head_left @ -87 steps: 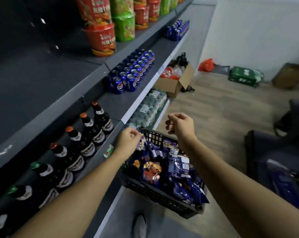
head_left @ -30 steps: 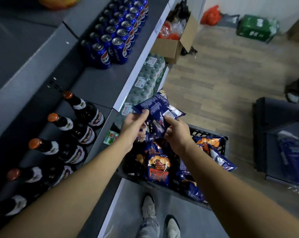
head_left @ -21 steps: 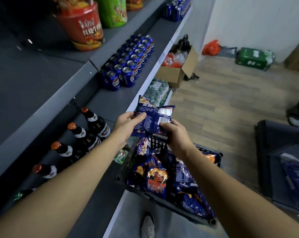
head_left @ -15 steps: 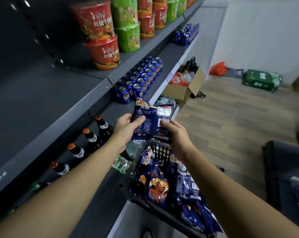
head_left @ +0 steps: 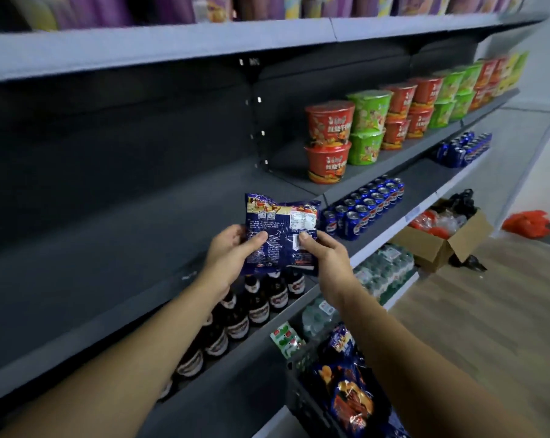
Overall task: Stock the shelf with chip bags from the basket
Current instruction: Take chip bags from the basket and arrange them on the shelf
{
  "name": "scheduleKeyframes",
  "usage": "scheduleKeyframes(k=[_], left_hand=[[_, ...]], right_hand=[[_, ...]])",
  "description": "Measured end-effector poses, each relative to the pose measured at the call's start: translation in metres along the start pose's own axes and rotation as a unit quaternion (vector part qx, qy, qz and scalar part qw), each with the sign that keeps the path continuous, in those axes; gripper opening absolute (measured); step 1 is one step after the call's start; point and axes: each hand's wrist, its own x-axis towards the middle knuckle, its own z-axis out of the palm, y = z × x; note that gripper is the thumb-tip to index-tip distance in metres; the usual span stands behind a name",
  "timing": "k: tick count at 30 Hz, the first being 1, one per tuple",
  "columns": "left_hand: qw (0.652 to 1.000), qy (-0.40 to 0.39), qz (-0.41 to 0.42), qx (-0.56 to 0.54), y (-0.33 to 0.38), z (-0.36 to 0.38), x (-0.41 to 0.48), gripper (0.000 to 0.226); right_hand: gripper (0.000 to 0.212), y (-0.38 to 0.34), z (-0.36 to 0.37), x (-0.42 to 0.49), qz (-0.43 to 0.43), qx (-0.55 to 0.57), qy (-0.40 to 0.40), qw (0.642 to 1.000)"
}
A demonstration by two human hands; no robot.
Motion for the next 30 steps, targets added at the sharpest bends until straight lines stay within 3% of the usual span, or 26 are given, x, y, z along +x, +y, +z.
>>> scheduleKeyframes(k=[15, 23, 25, 28, 30], left_hand=[[0.972, 0.233, 0.039, -0.015, 0.023, -0.314, -0.139, 0.023], [0.954, 0.298, 0.032, 0.005, 0.022, -0.433, -0.210, 0.036], [0.953, 0.303, 0.032, 0.007, 0.019, -0.451, -0.220, 0.027], [0.935, 0.343, 0.039, 0.079, 0.013, -0.476, -0.230, 0.010], [0.896, 0.407, 0.040, 0.171, 0.007, -0.490, -0.234, 0.024]], right_hand=[[0.023, 0.079, 0.319, -0.083, 0.042, -0.032, -0.187, 0.981], [0.019, 0.119, 0.438, -0.138, 0.068, -0.057, -0.252, 0.964], [0.015, 0.126, 0.458, -0.148, 0.072, -0.056, -0.258, 0.962], [0.014, 0.138, 0.484, -0.162, 0.074, -0.060, -0.260, 0.961], [0.014, 0.146, 0.497, -0.167, 0.064, -0.069, -0.258, 0.962]])
